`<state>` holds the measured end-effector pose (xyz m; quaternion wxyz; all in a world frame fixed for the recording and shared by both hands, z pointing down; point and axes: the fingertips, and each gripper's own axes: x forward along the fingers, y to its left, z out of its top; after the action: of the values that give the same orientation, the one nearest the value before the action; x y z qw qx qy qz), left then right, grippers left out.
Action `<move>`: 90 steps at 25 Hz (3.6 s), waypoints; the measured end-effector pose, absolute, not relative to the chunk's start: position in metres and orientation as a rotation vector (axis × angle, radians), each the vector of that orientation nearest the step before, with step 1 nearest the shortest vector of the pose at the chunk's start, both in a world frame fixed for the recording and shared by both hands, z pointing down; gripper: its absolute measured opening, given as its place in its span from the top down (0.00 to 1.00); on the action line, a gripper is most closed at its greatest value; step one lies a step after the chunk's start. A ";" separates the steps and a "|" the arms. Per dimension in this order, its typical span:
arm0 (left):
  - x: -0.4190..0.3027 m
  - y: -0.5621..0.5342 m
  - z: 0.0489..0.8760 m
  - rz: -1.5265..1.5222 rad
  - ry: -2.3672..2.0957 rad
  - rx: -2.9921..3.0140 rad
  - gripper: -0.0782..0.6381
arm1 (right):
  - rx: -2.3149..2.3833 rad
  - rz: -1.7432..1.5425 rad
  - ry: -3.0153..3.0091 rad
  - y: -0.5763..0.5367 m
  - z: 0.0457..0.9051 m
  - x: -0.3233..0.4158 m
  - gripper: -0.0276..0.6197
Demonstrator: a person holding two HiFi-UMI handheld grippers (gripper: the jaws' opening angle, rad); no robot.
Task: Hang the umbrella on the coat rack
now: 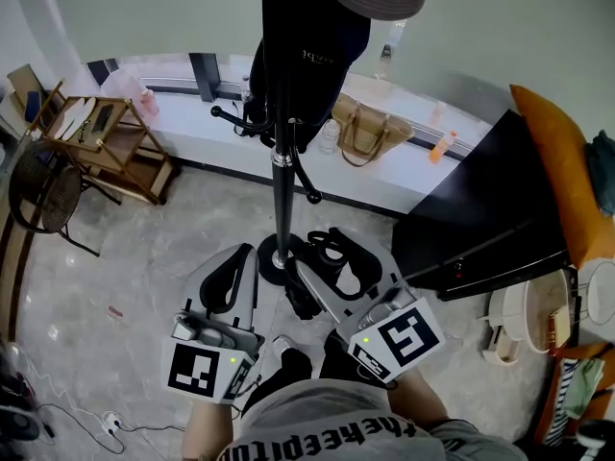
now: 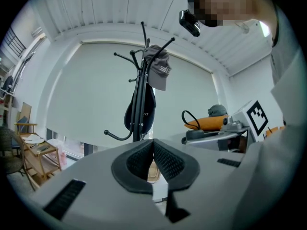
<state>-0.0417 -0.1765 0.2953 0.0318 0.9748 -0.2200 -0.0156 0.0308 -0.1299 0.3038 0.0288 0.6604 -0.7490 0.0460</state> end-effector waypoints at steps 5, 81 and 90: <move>-0.041 -0.180 0.296 -0.055 -0.718 2.984 0.87 | 1.997 0.164 -2.336 -0.134 0.309 0.032 0.59; -0.022 -0.173 0.328 -0.002 -1.585 2.569 0.87 | 1.218 0.287 -2.656 -0.195 0.372 0.072 0.59; -0.026 -0.177 0.329 0.009 -1.614 2.553 0.87 | 1.212 0.313 -2.643 -0.203 0.379 0.072 0.59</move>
<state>-0.0256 -0.1774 0.3293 0.0605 0.8438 -0.5332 0.0028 0.0722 -0.2030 0.3789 0.1084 0.4119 -0.8985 0.1064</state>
